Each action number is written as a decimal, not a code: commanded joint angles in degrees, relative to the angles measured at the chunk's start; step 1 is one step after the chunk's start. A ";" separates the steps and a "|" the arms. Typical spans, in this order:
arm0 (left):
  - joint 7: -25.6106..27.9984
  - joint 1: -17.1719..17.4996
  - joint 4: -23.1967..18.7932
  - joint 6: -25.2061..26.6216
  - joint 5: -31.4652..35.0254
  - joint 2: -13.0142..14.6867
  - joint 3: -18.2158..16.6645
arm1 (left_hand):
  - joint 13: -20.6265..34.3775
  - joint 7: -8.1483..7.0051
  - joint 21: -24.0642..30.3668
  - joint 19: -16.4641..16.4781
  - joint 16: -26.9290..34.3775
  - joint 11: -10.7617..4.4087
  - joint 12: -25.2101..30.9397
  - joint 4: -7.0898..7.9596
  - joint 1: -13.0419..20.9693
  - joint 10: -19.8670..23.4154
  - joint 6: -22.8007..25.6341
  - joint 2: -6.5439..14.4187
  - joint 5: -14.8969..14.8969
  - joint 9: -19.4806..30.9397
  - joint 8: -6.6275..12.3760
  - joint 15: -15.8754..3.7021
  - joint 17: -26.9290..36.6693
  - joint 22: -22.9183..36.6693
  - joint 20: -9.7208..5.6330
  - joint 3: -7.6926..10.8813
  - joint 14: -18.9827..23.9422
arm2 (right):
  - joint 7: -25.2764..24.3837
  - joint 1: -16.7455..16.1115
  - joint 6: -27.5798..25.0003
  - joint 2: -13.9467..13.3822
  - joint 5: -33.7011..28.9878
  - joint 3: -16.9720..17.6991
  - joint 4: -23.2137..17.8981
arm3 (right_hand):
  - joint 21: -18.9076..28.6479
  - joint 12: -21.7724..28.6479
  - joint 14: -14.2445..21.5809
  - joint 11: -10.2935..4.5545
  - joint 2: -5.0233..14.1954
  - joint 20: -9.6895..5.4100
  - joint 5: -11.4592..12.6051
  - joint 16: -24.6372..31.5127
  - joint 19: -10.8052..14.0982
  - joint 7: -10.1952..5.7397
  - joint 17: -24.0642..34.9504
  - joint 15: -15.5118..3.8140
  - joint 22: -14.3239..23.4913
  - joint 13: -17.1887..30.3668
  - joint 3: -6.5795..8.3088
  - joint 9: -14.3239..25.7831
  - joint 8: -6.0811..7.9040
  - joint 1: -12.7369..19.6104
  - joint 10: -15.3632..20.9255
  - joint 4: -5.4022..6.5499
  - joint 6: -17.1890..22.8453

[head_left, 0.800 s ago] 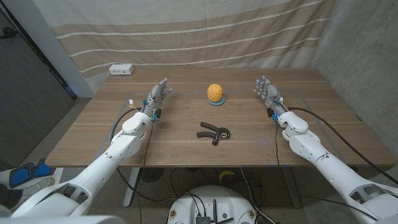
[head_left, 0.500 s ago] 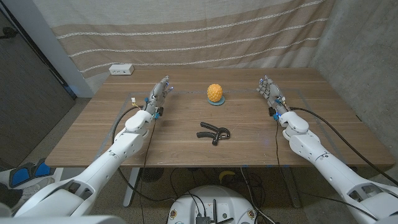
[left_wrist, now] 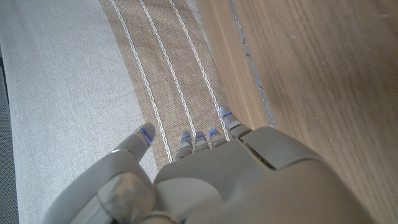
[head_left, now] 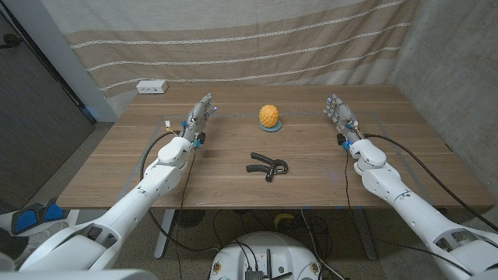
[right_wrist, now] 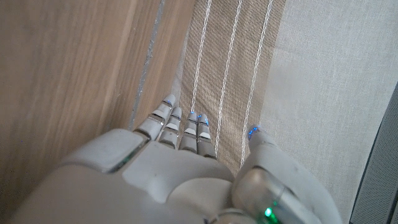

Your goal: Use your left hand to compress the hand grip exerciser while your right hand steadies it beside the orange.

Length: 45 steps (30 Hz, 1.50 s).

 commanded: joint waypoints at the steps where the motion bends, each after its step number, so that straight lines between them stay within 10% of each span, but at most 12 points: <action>1: -0.54 -0.26 0.25 -0.20 0.35 -0.10 0.36 | 0.26 -0.47 0.16 0.47 0.34 0.06 0.40 -0.57 0.19 0.33 -0.07 -0.52 0.02 0.26 0.43 0.15 -0.06 0.18 0.30 0.11 0.41 | -7.23 -5.06 -2.42 -3.91 -5.67 0.17 -10.23 | 0.19 0.52 0.84 -0.01 -0.01 0.46 0.57 0.56 0.38 -0.30 0.11 -0.24 0.19 0.19 0.59 0.18 -0.17 1.16 0.80 -1.01 0.68; 45: -2.90 -0.06 0.36 -0.88 -0.16 0.63 0.35 | 0.29 -1.81 -0.61 1.06 0.23 0.55 0.51 -3.09 0.03 0.84 1.82 -0.76 -0.19 0.33 0.74 0.30 -0.03 0.24 0.84 -0.25 0.85 | -17.38 -13.92 -19.34 -12.15 -20.78 0.40 -32.40 | 0.38 0.89 3.23 -0.17 -0.07 1.46 1.54 2.24 1.37 -0.76 1.03 -1.08 0.50 0.72 2.03 0.43 -0.43 2.41 3.60 -3.82 4.30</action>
